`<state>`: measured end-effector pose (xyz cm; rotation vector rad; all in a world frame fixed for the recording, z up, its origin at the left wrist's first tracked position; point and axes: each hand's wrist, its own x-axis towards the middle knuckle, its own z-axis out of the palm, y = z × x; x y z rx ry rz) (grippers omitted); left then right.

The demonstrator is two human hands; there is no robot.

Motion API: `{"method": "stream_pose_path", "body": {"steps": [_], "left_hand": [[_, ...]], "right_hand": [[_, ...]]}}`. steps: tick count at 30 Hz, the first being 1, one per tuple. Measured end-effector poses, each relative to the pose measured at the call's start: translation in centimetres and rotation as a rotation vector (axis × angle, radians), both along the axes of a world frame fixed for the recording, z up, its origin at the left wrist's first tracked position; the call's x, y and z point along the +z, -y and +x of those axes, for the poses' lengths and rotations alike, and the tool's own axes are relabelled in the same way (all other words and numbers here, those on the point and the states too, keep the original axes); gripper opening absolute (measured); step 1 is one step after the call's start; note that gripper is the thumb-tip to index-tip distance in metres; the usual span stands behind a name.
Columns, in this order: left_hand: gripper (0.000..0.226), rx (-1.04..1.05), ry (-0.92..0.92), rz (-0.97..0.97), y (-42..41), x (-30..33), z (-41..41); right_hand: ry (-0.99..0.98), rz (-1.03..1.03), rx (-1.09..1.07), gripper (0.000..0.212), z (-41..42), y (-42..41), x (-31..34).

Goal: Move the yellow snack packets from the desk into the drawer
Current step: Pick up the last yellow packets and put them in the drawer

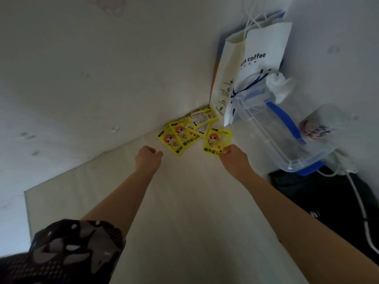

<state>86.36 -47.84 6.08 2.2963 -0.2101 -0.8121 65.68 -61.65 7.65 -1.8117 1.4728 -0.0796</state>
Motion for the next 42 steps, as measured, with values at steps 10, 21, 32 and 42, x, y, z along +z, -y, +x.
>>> {"method": "stream_pose_path", "body": {"steps": [10,21,32,42], "left_hand": [[0.075,0.016,0.107,0.164,7.0,-3.8,2.1],[0.058,0.078,0.134,0.140,8.4,-5.3,2.5],[0.070,0.039,0.118,0.131,7.9,-4.5,2.6],[0.048,0.063,0.120,0.074,6.8,-4.6,2.2]], "right_hand": [[-0.177,0.099,-0.208,0.065,3.7,4.7,-3.9],[-0.312,-0.007,-0.196,0.065,6.6,4.4,-5.1],[-0.299,0.061,-0.155,0.068,4.7,2.7,-4.7],[-0.196,0.049,-0.082,0.058,3.3,2.5,-4.5]]}}
